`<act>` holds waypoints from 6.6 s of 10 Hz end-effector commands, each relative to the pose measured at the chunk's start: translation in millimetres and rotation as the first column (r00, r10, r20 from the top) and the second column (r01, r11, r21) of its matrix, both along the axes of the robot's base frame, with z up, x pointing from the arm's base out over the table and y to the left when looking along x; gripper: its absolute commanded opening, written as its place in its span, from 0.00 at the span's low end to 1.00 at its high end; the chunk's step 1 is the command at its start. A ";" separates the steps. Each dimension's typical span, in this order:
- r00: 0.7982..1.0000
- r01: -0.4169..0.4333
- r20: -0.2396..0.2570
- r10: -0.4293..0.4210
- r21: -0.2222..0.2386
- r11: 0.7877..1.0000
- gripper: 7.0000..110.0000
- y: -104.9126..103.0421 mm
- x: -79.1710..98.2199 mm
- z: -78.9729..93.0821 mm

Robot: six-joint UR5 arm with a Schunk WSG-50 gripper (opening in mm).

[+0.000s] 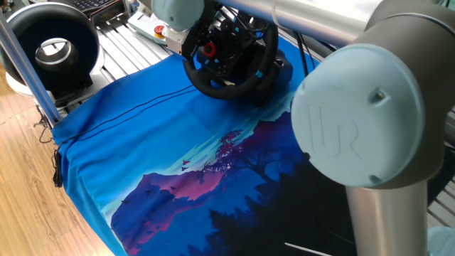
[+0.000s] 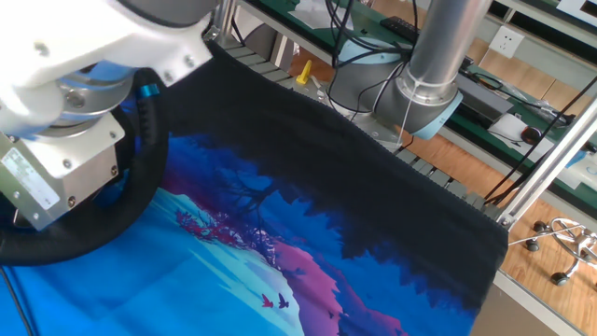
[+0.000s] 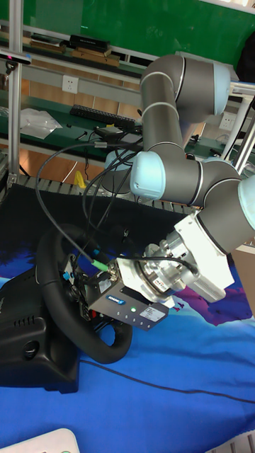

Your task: Rotate the steering wheel 90 degrees clockwise

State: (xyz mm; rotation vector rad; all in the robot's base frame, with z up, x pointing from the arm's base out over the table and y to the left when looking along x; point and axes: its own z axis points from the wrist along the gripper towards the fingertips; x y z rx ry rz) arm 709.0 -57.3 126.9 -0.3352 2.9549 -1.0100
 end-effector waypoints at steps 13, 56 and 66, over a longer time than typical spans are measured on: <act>0.990 0.097 -0.096 -0.101 -0.044 0.994 0.00 -8.5 -19.1 -9.2; 0.998 -0.002 0.055 0.002 0.003 1.000 0.00 -1.1 10.5 -6.6; 0.998 0.054 -0.021 -0.054 0.018 0.998 0.00 4.8 -18.6 -7.0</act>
